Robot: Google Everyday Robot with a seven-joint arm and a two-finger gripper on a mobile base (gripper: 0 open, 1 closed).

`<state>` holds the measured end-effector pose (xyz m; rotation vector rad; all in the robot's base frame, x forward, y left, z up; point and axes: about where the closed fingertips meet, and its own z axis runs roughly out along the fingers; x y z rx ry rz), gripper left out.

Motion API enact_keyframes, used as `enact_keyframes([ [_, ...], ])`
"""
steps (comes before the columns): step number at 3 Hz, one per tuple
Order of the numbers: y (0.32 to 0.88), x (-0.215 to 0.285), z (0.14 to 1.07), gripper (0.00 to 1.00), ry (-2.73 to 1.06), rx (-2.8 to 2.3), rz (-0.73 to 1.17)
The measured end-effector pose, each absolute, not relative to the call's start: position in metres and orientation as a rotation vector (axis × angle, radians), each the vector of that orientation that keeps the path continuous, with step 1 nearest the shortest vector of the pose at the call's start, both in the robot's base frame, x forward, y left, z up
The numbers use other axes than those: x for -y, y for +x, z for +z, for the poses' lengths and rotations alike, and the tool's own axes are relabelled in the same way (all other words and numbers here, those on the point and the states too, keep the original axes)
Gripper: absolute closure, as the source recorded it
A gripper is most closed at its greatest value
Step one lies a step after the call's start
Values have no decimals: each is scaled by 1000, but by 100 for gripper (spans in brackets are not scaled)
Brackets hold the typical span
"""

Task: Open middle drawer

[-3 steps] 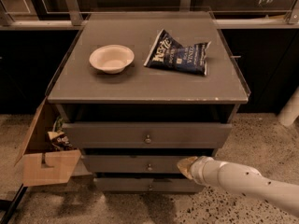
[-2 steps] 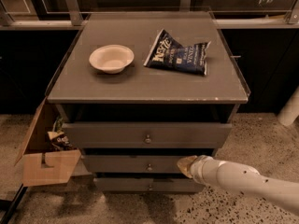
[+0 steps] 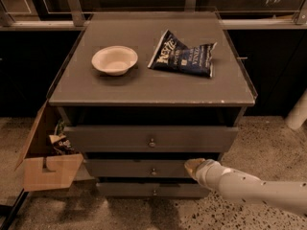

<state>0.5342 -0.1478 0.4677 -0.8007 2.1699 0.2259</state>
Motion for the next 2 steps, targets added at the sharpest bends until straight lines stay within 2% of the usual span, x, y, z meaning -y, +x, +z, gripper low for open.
enact_keyframes([
  [2,542,148,472,100,-775,-2147,209],
])
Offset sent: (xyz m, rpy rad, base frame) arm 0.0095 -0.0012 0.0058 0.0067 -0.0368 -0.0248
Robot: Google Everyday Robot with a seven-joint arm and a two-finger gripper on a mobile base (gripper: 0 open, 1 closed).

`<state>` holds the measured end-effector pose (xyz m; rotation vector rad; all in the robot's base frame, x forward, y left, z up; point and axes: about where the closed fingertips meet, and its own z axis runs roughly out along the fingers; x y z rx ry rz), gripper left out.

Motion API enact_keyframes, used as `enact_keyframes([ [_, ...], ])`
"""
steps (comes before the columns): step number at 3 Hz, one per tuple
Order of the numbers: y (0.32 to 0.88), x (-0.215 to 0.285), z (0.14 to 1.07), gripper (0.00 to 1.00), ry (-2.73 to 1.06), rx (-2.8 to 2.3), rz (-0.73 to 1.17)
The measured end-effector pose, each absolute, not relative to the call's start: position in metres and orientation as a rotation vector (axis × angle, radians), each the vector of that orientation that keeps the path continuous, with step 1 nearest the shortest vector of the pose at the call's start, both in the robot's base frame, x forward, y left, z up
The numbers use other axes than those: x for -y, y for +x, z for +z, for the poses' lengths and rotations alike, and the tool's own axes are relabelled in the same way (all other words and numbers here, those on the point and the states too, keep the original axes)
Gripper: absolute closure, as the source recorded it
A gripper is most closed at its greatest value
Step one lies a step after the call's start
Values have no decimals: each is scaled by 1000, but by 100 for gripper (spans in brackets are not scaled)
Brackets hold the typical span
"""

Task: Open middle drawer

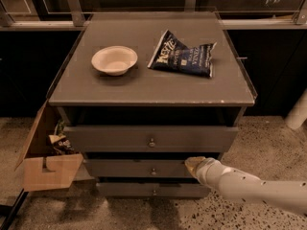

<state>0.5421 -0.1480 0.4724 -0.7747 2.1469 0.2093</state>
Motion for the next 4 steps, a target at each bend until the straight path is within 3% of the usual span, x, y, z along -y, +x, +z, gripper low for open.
enact_keyframes([
  [4,596,167,429,100,-547,-2188,93],
])
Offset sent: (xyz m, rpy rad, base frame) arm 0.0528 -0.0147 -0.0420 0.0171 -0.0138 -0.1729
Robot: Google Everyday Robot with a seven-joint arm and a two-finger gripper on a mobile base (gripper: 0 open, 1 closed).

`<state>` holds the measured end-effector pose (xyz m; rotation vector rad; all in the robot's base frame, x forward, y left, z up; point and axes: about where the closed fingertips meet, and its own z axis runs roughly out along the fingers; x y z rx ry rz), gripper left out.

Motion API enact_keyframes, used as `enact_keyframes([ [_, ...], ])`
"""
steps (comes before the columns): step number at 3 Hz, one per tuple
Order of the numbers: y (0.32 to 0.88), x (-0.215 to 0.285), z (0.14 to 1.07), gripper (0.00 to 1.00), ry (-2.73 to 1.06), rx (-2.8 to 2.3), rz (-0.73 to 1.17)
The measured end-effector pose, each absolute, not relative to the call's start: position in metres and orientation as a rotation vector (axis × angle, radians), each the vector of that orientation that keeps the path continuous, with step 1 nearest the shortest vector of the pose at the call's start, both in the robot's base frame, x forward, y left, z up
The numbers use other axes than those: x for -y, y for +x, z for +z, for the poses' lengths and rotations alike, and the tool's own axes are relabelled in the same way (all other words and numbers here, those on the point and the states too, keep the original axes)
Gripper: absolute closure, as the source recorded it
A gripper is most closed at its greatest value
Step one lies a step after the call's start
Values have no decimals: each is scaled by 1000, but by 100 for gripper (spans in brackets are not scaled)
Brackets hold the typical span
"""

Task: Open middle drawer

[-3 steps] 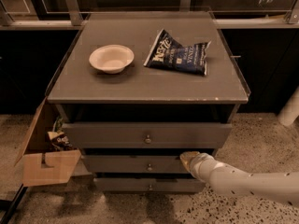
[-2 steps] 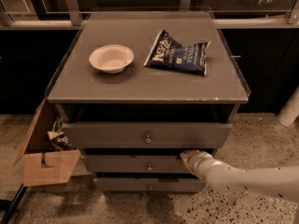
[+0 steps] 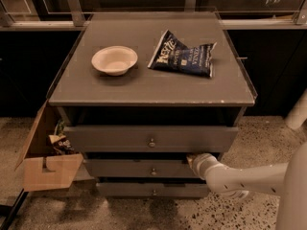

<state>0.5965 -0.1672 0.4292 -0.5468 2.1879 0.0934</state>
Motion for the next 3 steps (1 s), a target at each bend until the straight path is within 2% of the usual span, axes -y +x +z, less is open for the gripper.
enact_keyframes([
  [3,595,164,420,100,-586,-2223,106],
])
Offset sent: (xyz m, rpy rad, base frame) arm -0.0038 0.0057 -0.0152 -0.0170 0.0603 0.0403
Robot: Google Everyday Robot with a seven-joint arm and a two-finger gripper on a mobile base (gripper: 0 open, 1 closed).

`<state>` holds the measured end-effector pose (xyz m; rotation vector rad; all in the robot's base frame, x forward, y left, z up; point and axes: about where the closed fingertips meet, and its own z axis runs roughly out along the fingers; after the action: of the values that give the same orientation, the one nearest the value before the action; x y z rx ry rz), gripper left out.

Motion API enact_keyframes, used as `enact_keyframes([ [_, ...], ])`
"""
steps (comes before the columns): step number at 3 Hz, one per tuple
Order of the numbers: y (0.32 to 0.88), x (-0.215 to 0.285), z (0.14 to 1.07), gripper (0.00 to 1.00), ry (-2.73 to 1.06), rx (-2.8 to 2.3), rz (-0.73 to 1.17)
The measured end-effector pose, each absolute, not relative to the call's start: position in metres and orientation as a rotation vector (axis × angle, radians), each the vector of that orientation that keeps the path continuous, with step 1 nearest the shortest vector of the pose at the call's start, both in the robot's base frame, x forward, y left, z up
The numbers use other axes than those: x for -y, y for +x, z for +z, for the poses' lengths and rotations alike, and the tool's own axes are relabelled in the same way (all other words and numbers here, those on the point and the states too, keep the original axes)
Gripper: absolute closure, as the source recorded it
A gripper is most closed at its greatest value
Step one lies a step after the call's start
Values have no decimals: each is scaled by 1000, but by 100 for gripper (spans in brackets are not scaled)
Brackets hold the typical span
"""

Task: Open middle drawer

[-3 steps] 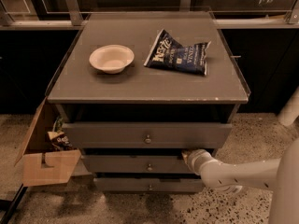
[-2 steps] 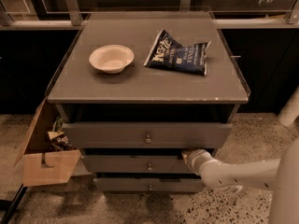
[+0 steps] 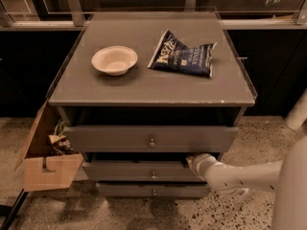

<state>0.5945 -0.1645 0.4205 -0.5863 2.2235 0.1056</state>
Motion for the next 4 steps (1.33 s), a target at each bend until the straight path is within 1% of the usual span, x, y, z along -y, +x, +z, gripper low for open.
enact_keyframes([
  [2,588,168,415,100,-640,-2264,119],
  [3,577,173,415,100,-680,-2278,152],
  [4,561,174,414,100,-803,-2268,211],
])
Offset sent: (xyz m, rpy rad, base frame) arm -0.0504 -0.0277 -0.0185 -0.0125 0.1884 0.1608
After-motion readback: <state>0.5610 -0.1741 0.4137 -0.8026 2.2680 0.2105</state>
